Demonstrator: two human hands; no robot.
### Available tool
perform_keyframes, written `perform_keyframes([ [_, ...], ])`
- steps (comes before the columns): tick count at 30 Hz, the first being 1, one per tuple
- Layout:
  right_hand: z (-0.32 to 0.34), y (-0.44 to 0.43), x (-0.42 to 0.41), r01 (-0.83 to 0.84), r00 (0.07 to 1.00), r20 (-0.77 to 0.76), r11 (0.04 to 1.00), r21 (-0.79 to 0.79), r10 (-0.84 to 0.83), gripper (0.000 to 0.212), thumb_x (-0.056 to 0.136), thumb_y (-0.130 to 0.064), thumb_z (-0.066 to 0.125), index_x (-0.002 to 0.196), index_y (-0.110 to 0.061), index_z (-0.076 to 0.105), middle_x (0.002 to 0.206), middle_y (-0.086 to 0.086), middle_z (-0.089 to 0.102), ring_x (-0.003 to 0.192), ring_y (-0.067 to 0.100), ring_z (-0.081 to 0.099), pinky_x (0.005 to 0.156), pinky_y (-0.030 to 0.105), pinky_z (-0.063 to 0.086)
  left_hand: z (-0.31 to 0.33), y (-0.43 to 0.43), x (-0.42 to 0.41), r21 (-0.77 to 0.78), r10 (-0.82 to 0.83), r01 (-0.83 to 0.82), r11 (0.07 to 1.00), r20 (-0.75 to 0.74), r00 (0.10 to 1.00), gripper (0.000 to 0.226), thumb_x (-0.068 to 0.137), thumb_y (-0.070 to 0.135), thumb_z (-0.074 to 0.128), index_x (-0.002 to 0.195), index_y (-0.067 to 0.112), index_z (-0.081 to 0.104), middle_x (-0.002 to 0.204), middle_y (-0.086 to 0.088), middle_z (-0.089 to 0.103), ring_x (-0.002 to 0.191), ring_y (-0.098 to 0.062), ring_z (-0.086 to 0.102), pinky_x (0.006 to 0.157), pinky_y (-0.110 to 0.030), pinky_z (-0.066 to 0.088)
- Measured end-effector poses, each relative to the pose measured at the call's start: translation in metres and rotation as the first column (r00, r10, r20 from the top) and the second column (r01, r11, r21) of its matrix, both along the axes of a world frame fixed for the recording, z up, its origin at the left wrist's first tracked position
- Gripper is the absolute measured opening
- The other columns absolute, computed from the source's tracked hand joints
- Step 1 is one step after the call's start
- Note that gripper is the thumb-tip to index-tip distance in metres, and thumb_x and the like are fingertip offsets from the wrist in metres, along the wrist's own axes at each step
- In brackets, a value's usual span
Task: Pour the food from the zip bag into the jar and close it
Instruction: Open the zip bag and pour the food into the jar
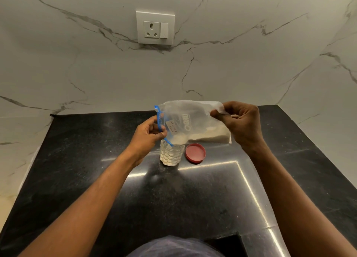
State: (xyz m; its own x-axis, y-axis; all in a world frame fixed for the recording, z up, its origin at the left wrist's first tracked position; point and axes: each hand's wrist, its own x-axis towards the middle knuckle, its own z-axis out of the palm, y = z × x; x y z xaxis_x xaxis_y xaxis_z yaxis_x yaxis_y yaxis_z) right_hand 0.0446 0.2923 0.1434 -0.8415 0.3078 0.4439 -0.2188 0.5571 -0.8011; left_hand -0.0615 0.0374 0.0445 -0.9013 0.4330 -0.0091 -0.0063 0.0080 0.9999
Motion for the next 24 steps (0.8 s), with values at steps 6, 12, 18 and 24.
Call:
perform_keyframes([
  [6,0.003,0.001,-0.004,-0.008,0.999,0.039,0.999,-0.041,0.01,0.012,0.095,-0.022,0.075,0.093,-0.01,0.076,0.085,0.007,0.075,0.079,0.033,0.075,0.07,0.055,0.063,-0.004,-0.001,0.005,0.034,-0.009,0.009,0.999,0.023,1.0,0.051,0.096,-0.004,0.068,0.119,0.041,0.067,0.108,-0.003,0.078,0.106,-0.013,0.076,0.087,-0.027,0.064],
  [12,0.006,-0.002,-0.005,0.005,1.0,-0.003,0.997,-0.071,-0.005,0.018,0.09,-0.021,0.08,0.095,-0.004,0.078,0.088,0.015,0.077,0.081,0.042,0.073,0.07,0.061,0.06,-0.007,-0.001,0.005,0.028,-0.028,0.027,0.999,0.041,0.999,0.034,0.094,-0.006,0.069,0.109,0.024,0.074,0.098,0.004,0.08,0.103,-0.015,0.077,0.085,-0.028,0.064],
  [18,0.008,-0.005,-0.006,-0.027,1.0,-0.006,0.998,-0.051,0.027,0.012,0.087,-0.03,0.078,0.087,-0.018,0.077,0.081,0.0,0.06,0.073,0.025,0.055,0.065,0.043,0.051,-0.007,-0.003,0.004,0.007,-0.033,0.032,0.999,0.058,0.998,0.022,0.096,-0.003,0.068,0.11,0.013,0.074,0.106,0.009,0.08,0.104,-0.01,0.076,0.08,-0.021,0.063],
  [24,0.011,-0.004,-0.012,-0.014,1.0,0.006,1.0,0.018,0.014,0.009,0.092,-0.024,0.076,0.091,-0.016,0.077,0.082,0.001,0.056,0.072,0.019,0.052,0.062,0.035,0.048,-0.007,-0.003,0.004,-0.013,-0.022,0.023,1.0,0.064,0.998,0.019,0.096,-0.004,0.068,0.11,0.007,0.074,0.104,0.011,0.081,0.101,-0.007,0.077,0.078,-0.02,0.062],
])
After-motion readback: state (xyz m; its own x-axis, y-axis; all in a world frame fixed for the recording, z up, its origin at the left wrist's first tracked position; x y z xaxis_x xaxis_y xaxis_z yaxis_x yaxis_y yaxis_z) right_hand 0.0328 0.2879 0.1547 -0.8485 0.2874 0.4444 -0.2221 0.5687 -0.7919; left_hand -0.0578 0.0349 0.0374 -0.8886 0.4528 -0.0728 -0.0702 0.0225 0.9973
